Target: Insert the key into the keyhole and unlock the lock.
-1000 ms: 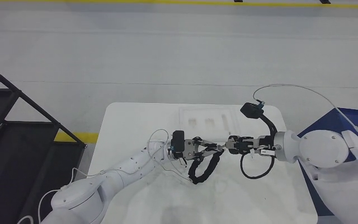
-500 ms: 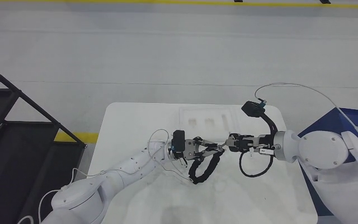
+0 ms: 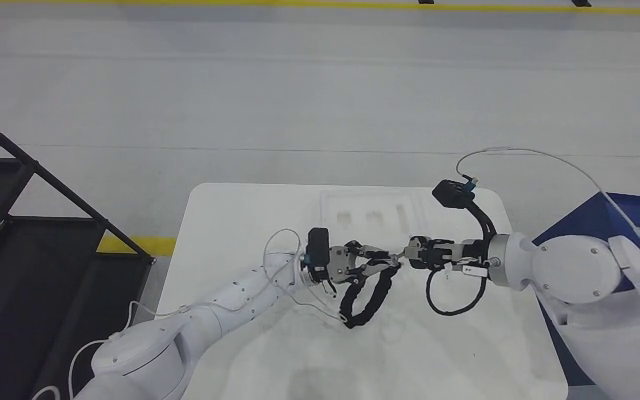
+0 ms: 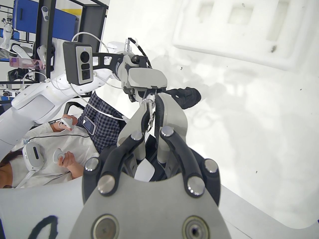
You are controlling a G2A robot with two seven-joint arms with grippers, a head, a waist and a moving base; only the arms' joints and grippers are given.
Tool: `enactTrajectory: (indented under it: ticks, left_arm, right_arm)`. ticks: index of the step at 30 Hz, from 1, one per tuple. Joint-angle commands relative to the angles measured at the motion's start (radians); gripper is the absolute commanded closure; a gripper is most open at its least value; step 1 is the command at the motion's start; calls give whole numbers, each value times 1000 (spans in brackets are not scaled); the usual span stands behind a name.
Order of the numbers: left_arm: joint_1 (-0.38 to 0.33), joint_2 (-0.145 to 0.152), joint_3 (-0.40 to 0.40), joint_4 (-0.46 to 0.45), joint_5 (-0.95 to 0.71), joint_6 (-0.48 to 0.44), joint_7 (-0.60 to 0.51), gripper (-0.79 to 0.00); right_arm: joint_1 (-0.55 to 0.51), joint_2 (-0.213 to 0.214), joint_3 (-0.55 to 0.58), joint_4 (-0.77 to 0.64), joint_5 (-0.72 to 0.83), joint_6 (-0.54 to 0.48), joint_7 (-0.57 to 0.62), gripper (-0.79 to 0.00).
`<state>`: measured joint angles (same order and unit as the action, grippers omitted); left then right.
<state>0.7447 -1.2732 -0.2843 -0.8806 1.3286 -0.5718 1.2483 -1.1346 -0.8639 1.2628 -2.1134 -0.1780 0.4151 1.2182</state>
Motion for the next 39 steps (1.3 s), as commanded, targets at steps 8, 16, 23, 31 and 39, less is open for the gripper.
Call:
enactTrajectory:
  ticks: [8,16,23,31,39]
  left_arm:
    - [9,3,-12,-2,-26,-7,-7,0]
    - [10,3,-13,-8,-16,-7,-7,0]
    - [16,2,-21,-8,-35,0,0,0]
    - [29,5,-32,-17,-61,20,21,0]
    - [24,14,-21,-36,-49,32,32,0]
  right_arm:
    - [0,1,-9,2,2,-2,-12,0]
    - [13,0,-30,19,6,8,-14,0]
    - [22,-1,-39,31,22,23,-24,0]
    - [20,-2,-35,52,80,13,-34,0]
    - [33,-5,-47,83,128,3,-38,0]
